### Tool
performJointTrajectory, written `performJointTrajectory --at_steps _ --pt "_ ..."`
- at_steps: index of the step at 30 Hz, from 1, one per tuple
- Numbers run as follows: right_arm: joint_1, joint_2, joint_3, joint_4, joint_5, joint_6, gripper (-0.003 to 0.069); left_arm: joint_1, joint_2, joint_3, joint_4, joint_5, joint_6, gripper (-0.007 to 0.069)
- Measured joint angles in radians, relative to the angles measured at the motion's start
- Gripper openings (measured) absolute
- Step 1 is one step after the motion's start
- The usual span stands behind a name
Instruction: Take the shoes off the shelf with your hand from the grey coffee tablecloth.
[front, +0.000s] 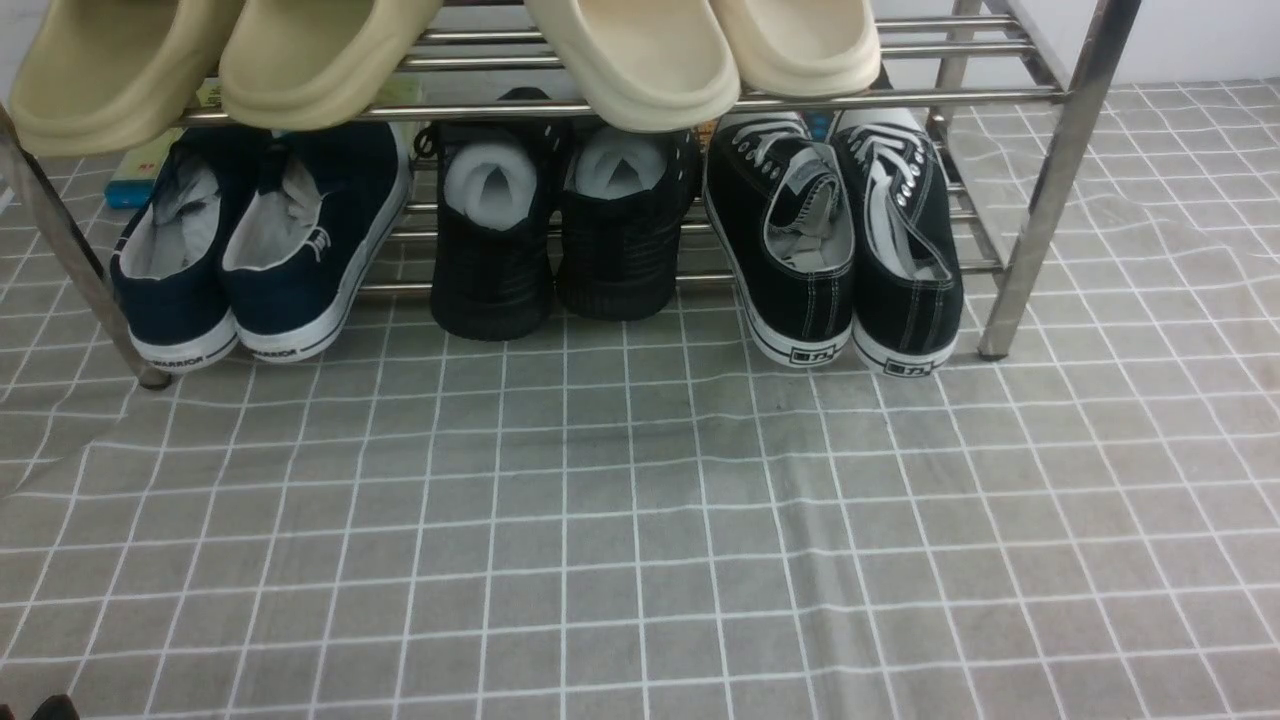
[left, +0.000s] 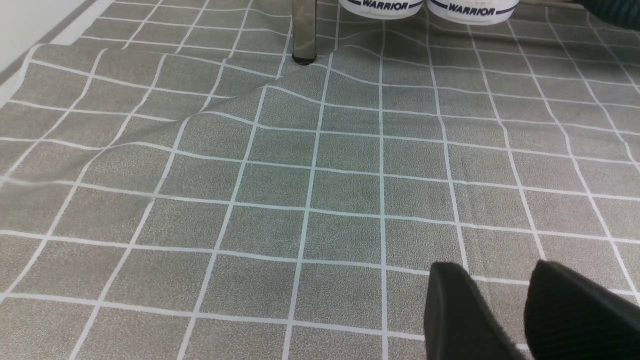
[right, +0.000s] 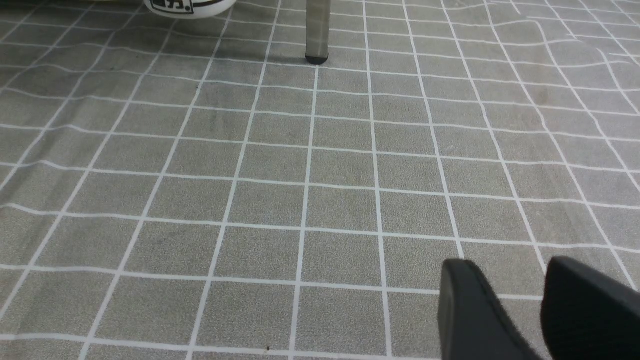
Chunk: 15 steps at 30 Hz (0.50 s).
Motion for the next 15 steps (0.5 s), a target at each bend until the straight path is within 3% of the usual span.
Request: performJointTrajectory --at_steps 15 --pt "0.000 0.000 0.000 -0.007 0.000 0.000 0.0239 0.000 0.000 0.000 0.000 0.001 0.000 0.0240"
